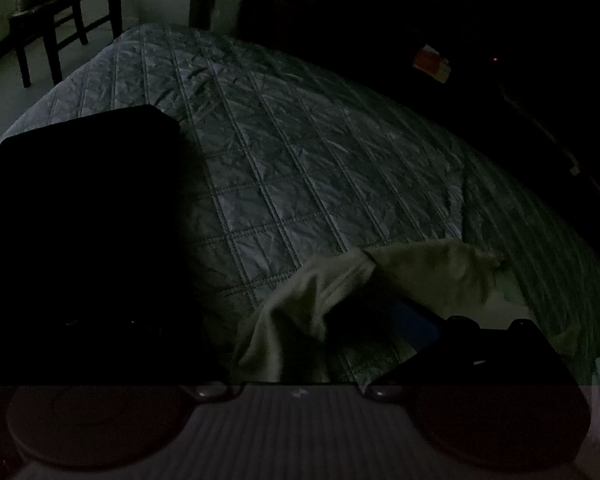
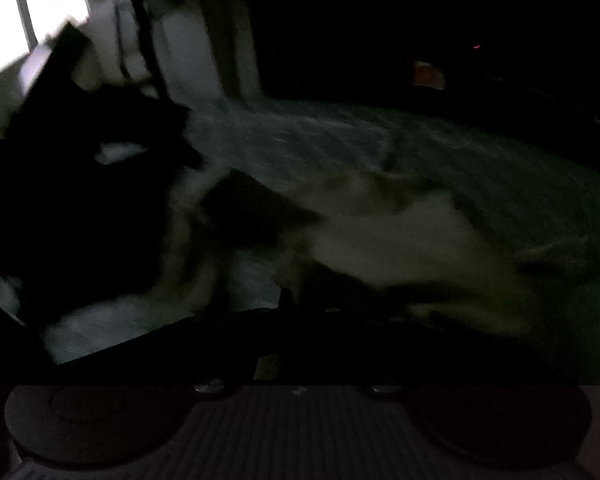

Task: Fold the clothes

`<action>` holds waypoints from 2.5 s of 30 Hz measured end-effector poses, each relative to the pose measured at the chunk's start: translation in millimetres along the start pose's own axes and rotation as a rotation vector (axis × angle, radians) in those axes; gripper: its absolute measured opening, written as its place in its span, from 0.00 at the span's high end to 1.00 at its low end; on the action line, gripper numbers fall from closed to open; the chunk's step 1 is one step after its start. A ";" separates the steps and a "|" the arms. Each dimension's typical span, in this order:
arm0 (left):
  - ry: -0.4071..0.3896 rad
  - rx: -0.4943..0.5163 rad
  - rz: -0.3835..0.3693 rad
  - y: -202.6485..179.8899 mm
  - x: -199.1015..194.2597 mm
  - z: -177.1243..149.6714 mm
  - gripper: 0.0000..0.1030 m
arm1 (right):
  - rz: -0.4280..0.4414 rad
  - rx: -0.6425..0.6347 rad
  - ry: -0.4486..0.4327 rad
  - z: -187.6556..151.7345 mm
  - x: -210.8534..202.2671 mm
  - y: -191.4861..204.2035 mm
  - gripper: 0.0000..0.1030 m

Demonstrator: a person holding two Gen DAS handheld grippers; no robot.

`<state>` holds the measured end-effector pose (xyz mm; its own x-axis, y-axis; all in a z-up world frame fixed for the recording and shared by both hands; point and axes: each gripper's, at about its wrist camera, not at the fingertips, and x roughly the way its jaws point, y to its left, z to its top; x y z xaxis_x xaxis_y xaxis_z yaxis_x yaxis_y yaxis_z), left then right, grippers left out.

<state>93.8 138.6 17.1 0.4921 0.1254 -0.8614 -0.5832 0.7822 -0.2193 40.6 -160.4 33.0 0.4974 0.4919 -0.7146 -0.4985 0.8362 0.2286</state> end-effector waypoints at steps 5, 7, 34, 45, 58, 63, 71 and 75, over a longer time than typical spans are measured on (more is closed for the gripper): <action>0.000 0.002 0.001 0.6 0.1 -0.7 0.01 | 0.291 0.006 0.227 -25.5 40.3 33.7 0.85; 0.003 -0.005 0.002 2.3 0.7 -0.4 0.01 | 0.346 0.032 0.216 -28.5 39.1 35.8 0.84; 0.079 0.218 -0.031 -50.4 17.8 -38.0 0.01 | -0.463 0.535 -0.050 24.5 71.6 -228.6 0.99; 0.076 0.212 -0.036 -51.0 16.1 -37.4 0.01 | -0.615 0.335 -0.375 67.9 -25.0 -207.0 0.95; 0.055 0.182 -0.038 -44.5 10.6 -30.8 0.01 | -0.989 -0.022 -0.579 27.1 -128.6 -148.6 0.83; 0.017 0.155 -0.007 -34.6 5.2 -21.5 0.01 | -1.094 0.059 -0.473 -21.2 -139.0 -150.9 0.52; -0.044 0.049 0.038 -2.3 -3.7 7.0 0.01 | -0.460 -0.074 -0.231 2.9 -55.7 -74.8 0.16; -0.040 -0.015 0.044 16.0 -4.0 14.5 0.01 | -0.209 0.016 -0.111 39.0 21.6 -48.5 0.23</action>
<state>91.9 159.4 23.7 0.4909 0.1842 -0.8515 -0.6142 0.7663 -0.1883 103.2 -180.8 32.2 0.6640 0.3309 -0.6705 -0.3656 0.9259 0.0949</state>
